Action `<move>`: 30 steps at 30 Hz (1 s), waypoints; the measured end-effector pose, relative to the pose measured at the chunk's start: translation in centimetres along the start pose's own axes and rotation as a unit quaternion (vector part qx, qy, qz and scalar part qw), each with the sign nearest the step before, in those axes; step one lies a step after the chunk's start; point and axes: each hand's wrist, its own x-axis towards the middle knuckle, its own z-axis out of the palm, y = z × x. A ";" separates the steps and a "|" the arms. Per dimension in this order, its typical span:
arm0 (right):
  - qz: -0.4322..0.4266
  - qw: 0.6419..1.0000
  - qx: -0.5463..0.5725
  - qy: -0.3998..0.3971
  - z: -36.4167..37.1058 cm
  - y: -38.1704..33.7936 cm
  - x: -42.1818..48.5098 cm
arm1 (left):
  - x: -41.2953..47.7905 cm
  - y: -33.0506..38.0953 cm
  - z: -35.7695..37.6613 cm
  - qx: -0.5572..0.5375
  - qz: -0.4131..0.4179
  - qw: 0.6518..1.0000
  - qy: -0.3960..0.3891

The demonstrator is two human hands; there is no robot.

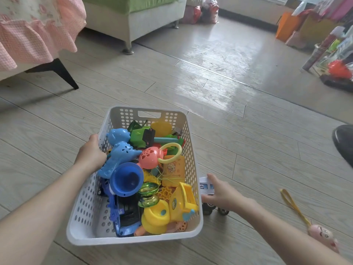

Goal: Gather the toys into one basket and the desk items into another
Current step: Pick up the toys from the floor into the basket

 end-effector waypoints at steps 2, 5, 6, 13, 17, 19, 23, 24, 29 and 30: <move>0.014 0.999 0.033 0.006 0.2 -0.4 0.2 | 0.1 -0.1 0.1 -0.007 -0.001 1.000 -0.001; 0.044 0.998 0.039 0.027 0.5 -0.8 0.7 | 0.0 -0.1 0.1 -0.015 -0.003 1.000 -0.003; 0.053 0.997 0.043 0.031 0.7 -0.8 0.9 | 0.0 0.0 0.1 -0.017 -0.003 1.000 -0.003; 0.083 0.973 0.169 0.131 -0.6 -0.6 1.7 | 0.0 -0.1 0.0 -0.022 -0.006 1.000 -0.003; 0.005 0.941 0.225 0.252 -3.8 -1.7 1.3 | 0.1 -0.4 0.1 -0.025 -0.006 1.000 -0.006; -0.044 0.918 0.249 0.304 -5.0 -2.9 1.1 | 0.1 -0.4 0.1 -0.025 -0.004 1.000 -0.005; -0.110 0.906 0.143 0.383 -6.1 -4.8 0.6 | 0.1 -0.4 0.1 -0.024 -0.002 1.000 -0.003; -0.125 0.899 0.127 0.401 -6.3 -5.3 0.3 | 0.1 -0.4 0.0 -0.024 -0.002 1.000 -0.003; -0.297 0.855 0.152 0.398 -5.1 -8.1 -1.8 | 0.1 -0.3 0.0 -0.025 -0.004 1.000 -0.001; -0.322 0.853 0.164 0.376 -4.5 -8.6 -2.1 | 0.0 -0.3 0.0 -0.028 -0.004 1.000 -0.001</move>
